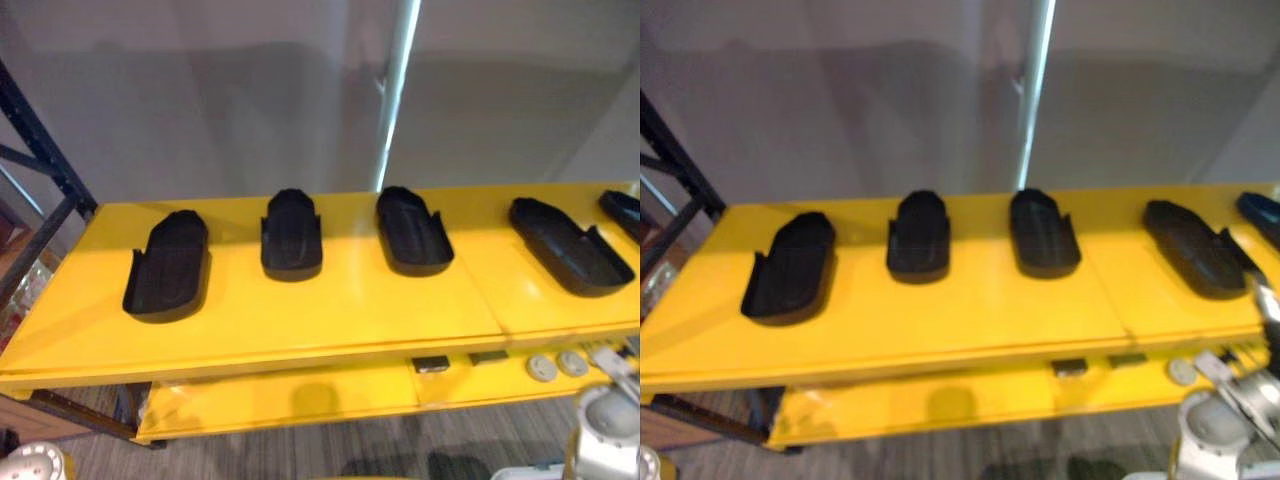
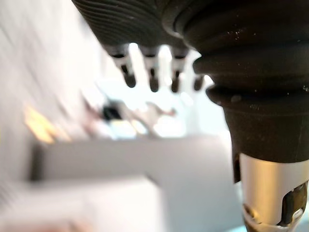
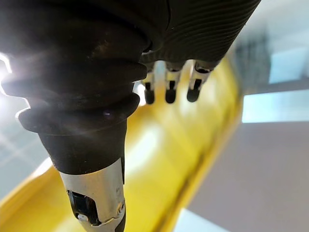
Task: Walk over and take plastic housings, then place them on the shelf
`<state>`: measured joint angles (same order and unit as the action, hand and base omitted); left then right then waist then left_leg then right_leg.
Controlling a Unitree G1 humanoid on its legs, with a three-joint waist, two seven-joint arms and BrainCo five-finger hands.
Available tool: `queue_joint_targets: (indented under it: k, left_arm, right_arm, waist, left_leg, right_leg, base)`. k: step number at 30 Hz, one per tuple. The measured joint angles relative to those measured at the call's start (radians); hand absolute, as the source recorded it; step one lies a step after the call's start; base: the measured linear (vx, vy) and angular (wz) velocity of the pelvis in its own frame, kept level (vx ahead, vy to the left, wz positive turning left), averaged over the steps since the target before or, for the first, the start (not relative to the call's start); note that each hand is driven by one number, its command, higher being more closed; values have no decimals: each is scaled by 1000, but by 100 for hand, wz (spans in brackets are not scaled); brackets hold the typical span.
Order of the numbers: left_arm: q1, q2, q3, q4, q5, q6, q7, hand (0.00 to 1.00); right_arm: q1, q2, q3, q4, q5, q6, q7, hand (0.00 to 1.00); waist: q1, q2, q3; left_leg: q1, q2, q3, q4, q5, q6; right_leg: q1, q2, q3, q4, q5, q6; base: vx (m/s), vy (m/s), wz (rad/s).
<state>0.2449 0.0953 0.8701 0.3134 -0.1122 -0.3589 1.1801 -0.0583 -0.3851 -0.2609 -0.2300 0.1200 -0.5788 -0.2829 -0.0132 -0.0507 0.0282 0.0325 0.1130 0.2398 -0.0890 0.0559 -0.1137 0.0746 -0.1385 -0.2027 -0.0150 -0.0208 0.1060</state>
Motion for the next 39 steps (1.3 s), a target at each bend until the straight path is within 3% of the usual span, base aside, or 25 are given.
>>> queue_joint_targets:
  k: [2, 3, 5, 10, 17, 21, 23, 26, 30, 33, 39]
  left_arm:
    - [14, -6, -34, 137, -32, -13, -49, 0]
    - [20, -6, -44, 170, -49, -14, -77, 0]
    - [30, -9, -83, 289, -91, -11, -198, 0]
    - [36, -54, -101, 415, -165, -7, -462, 0]
    - [35, -85, -193, 484, -195, 23, -694, 0]
    - [27, -90, -248, 497, -195, 43, -739, 0]
    - [27, -101, -282, 498, -191, 51, -768, 0]
    - [25, -101, -358, 497, -142, 58, -805, 0]
    - [2, -101, -465, 491, -101, 75, -857, 0]
    - [-23, -81, -580, 489, -74, 80, -892, 0]
    - [-51, -16, -726, 446, -66, 113, -947, 0]
  right_arm:
    - [-148, -55, 144, 2, 130, 70, 193, 0]
    - [-183, -60, 180, 2, 153, 91, 232, 0]
    - [-305, -76, 313, 4, 212, 172, 358, 0]
    - [-413, -75, 431, 14, 229, 267, 484, 0]
    - [-521, 2, 550, 15, 239, 282, 527, 0]
    - [-545, 100, 634, 12, 274, 341, 543, 0]
    - [-564, 161, 733, 19, 252, 411, 542, 0]
    - [-600, 241, 801, 94, 222, 476, 530, 0]
    - [-644, 306, 831, 183, 174, 505, 498, 0]
    - [-669, 323, 873, 242, 118, 516, 479, 0]
    - [-676, 338, 915, 332, 12, 519, 449, 0]
  waist:
    - [8, -17, 8]
    - [10, -20, 5]
    - [33, -33, 2]
    - [62, -44, -3]
    - [89, -39, 25]
    - [90, -39, 25]
    - [105, -39, 27]
    - [118, -44, 40]
    - [145, -33, 85]
    - [168, -9, 132]
    - [173, 8, 202]
  left_leg:
    - [-5, -3, -33, 0, 3, 0]
    - [-8, -3, -39, 0, 5, 0]
    - [-20, -6, -53, 1, 9, 1]
    - [-34, -21, -113, 0, 17, 10]
    - [-39, -31, -133, -1, 33, 18]
    - [-51, -24, -147, -1, 45, 14]
    - [-53, -24, -155, -1, 48, 14]
    - [-59, -30, -197, -1, 59, 14]
    - [-88, -35, -243, -1, 74, 17]
    - [-115, -34, -264, 0, 84, 21]
    - [-144, -29, -278, 0, 96, 22]
  right_leg:
    - [16, -1, -38, 0, -2, 2]
    - [16, -1, -46, 1, -2, 2]
    - [16, -2, -71, 3, -2, 2]
    - [33, -13, -140, 12, -2, 2]
    - [35, -24, -167, 36, -27, 6]
    - [32, -17, -185, 41, -38, 0]
    - [36, -17, -196, 41, -33, 8]
    - [59, -16, -237, 41, -34, 6]
    - [60, -15, -280, 45, -39, -3]
    - [44, -11, -291, 55, -41, -5]
    - [12, -8, -299, 84, -48, -12]
  base:
    - [16, -14, 34]
    - [22, -11, 30]
    - [24, -9, 25]
    - [-1, 4, 34]
    - [-63, 4, 10]
    - [-56, -24, 12]
    - [-21, -21, 10]
    - [-8, -23, 37]
    - [-47, -13, 39]
    - [-56, -6, 20]
    - [-33, -6, 5]
